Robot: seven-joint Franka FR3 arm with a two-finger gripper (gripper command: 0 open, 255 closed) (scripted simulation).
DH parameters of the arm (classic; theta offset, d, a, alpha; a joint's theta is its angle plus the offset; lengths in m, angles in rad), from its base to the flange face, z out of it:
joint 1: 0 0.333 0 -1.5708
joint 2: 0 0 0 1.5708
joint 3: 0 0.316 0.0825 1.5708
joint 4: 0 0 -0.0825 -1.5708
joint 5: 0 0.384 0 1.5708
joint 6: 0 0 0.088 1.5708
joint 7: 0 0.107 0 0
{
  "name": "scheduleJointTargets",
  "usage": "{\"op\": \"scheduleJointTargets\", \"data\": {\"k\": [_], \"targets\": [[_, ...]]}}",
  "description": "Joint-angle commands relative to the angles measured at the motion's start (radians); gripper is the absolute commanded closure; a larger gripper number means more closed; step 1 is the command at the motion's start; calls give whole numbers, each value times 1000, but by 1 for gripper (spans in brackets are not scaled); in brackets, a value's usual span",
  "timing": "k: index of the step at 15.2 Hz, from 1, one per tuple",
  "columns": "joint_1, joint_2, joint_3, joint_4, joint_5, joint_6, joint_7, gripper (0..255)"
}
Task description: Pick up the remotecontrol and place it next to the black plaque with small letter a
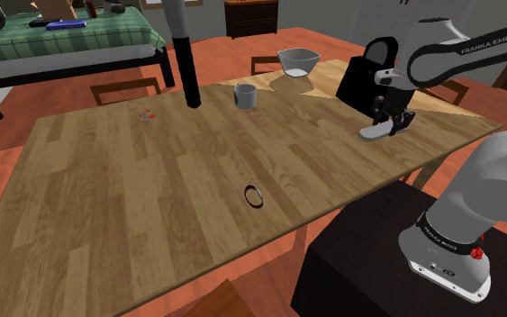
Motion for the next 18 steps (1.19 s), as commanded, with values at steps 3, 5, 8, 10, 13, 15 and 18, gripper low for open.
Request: {"op": "scheduleJointTargets", "data": {"k": [3, 5, 8, 10, 13, 15, 18], "targets": [[5, 52, -34, -34, -17, 87, 1, 255], [5, 52, -34, -34, -18, 87, 1, 255], [5, 52, -34, -34, -17, 87, 1, 255], [5, 52, -34, -34, -17, 87, 1, 255], [5, 52, -34, -34, -18, 87, 1, 0], [5, 52, -34, -34, -18, 87, 1, 0], [1, 22, -15, -18, -9, 41, 1, 0]]}}
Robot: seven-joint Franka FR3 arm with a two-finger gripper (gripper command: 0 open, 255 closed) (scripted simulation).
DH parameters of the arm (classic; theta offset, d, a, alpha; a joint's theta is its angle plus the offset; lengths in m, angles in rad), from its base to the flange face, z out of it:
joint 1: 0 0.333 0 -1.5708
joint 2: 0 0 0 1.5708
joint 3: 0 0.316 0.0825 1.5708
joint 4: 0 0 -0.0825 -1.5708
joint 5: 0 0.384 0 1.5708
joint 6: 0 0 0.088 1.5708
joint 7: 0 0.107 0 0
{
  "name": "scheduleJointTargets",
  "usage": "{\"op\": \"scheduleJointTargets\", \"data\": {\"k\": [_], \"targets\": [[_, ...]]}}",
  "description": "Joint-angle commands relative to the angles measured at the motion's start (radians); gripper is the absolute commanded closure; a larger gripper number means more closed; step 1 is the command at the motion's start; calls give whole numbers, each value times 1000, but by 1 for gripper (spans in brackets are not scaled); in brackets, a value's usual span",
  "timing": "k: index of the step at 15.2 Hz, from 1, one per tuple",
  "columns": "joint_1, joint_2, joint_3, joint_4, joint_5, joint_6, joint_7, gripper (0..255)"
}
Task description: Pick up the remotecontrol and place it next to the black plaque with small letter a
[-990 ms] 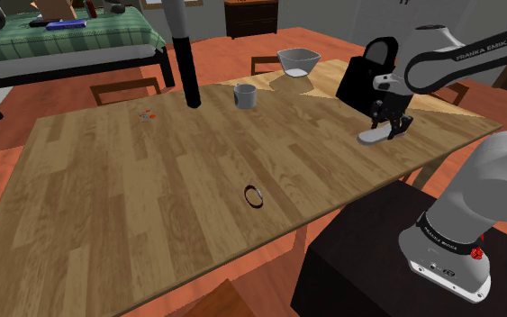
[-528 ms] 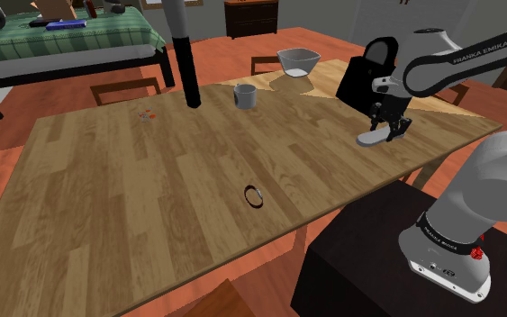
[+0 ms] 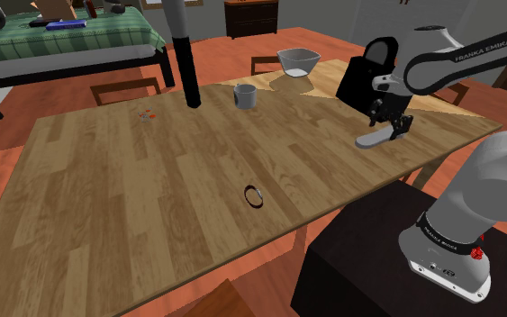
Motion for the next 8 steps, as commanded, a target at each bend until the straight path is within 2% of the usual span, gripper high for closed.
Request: {"op": "scheduleJointTargets", "data": {"k": [1, 3, 8], "targets": [[-5, -42, 25, 27, 13, -70, -3, 0], [-7, -83, 55, 62, 31, -147, -4, 0], [-7, -83, 55, 62, 31, -147, -4, 0]]}}
